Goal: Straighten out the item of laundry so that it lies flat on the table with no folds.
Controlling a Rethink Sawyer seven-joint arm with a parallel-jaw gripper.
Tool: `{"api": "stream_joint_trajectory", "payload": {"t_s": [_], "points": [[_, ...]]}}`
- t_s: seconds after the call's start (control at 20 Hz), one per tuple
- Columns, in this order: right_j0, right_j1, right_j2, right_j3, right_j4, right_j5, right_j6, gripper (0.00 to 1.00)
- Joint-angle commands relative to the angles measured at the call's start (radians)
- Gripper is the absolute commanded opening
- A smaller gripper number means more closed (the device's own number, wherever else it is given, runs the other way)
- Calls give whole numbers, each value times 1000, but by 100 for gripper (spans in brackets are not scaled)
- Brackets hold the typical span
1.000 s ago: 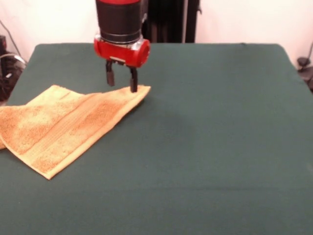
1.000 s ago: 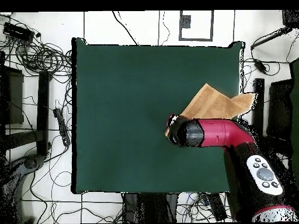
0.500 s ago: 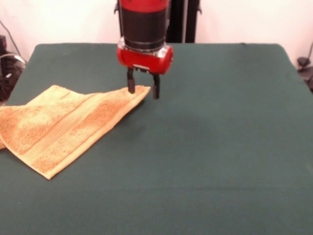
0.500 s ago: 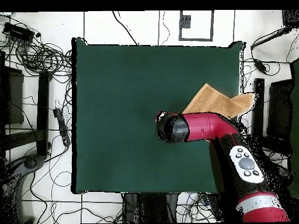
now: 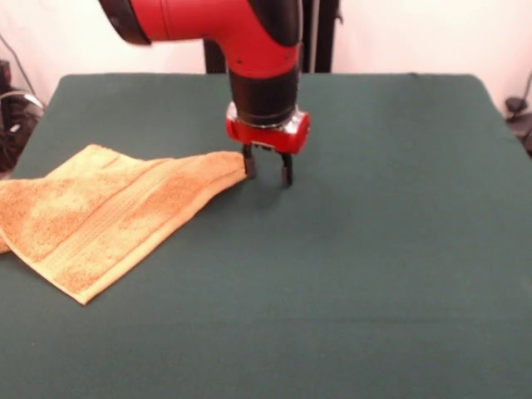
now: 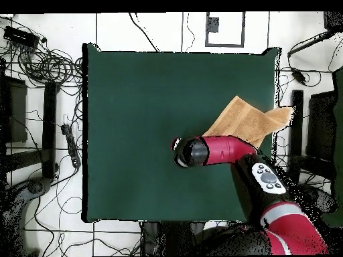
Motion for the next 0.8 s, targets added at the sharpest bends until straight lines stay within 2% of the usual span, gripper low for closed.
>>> {"api": "stream_joint_trajectory", "payload": {"t_s": [0.05,0.25,0.45,0.65,0.8], "points": [[69,118,-34,8,27,-31,111,100],[95,63,-66,57,41,-34,145,100],[66,-40,-47,105,71,39,87,100],[27,-190,-21,150,120,169,9,100],[23,-216,-14,164,135,185,3,100]]}}
